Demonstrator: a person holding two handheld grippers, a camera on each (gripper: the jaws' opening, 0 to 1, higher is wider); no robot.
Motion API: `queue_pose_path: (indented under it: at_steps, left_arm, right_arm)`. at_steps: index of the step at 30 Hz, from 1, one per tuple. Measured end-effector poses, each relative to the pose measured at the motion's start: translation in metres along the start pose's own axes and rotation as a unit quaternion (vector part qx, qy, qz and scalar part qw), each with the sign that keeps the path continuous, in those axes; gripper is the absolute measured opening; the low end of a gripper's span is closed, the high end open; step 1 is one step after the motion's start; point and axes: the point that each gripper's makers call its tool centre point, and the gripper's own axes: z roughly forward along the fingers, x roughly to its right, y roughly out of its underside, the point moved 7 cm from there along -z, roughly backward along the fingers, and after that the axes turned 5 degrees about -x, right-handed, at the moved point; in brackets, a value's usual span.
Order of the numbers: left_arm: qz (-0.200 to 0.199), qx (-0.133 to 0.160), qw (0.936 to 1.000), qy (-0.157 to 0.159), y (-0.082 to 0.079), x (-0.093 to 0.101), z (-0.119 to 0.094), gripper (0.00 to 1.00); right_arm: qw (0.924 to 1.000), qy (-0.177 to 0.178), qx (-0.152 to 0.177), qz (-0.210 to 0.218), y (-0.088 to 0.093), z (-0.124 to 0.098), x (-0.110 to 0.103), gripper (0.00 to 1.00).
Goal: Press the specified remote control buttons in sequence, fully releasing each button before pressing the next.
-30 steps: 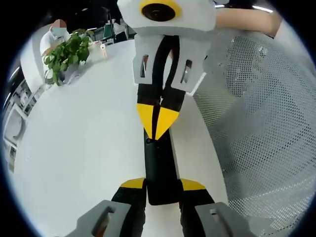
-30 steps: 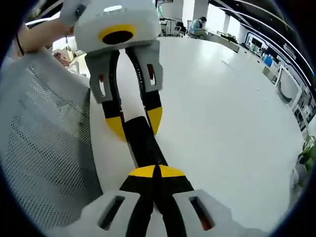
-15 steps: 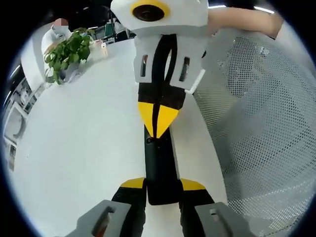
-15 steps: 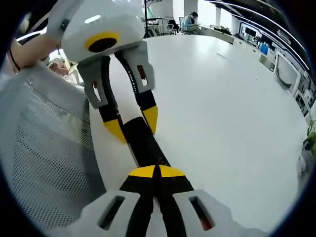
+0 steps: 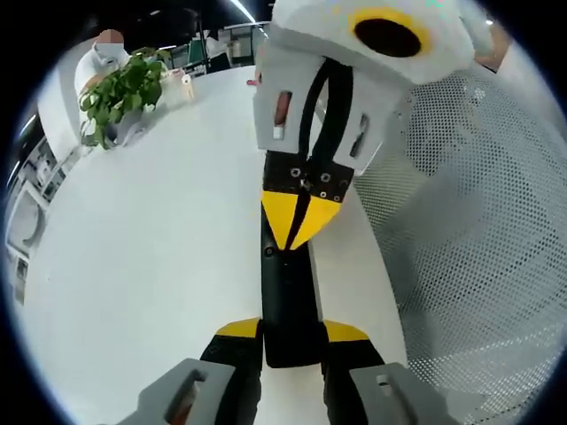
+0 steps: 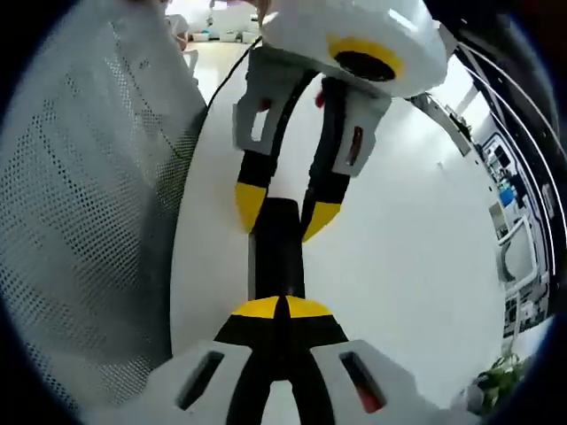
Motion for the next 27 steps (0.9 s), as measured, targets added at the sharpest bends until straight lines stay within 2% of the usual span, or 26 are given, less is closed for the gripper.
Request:
queue_pose_path:
  at_steps: [2,5,8,10,12,15,18,20,22,25,27]
  left_arm:
    - [0.001,0.000,1.0000,0.000,0.000,0.000,0.000,0.25]
    - [0.000,-0.001,1.0000,0.000,0.000,0.000,0.000,0.25]
    - [-0.014,0.012,0.9998,0.004,0.002,-0.001,0.000,0.25]
    - [-0.016,0.019,0.9997,0.007,0.003,-0.002,-0.001,0.24]
    - [-0.016,0.019,0.9997,0.007,0.002,-0.001,0.000,0.24]
    - [-0.013,0.014,0.9998,0.006,0.001,-0.001,0.000,0.25]
    - [-0.015,0.017,0.9997,0.007,0.002,-0.001,0.000,0.25]
    - [-0.017,0.018,0.9997,0.008,0.002,-0.001,-0.001,0.25]
    - [-0.015,0.018,0.9997,0.007,0.002,-0.001,-0.001,0.25]
    - [-0.014,0.017,0.9998,0.006,0.002,0.000,-0.001,0.25]
    - [-0.008,0.008,0.9999,0.004,0.000,0.000,0.000,0.25]
  right_arm:
    - [0.9997,0.002,-0.015,-0.016,-0.002,0.000,0.000,0.00]
    - [0.9996,-0.009,-0.024,-0.013,-0.004,0.001,0.003,0.00]
    - [0.9972,-0.048,-0.016,0.055,-0.001,0.002,0.009,0.00]
    - [0.9944,-0.064,-0.017,0.082,0.001,0.002,0.011,0.00]
    - [0.9882,-0.084,-0.027,0.125,0.000,0.003,0.014,0.00]
    - [0.9751,-0.099,-0.044,0.193,0.000,0.003,0.017,0.00]
    - [0.9514,-0.100,-0.050,0.287,0.001,0.004,0.018,0.00]
    - [0.9362,-0.098,-0.043,0.335,0.003,0.003,0.018,0.00]
    - [0.9251,-0.089,-0.029,0.368,0.005,0.003,0.017,0.00]
    - [0.9199,-0.070,0.010,0.386,0.006,0.003,0.014,0.00]
    - [0.9193,-0.048,0.053,0.387,0.006,0.005,0.012,0.00]
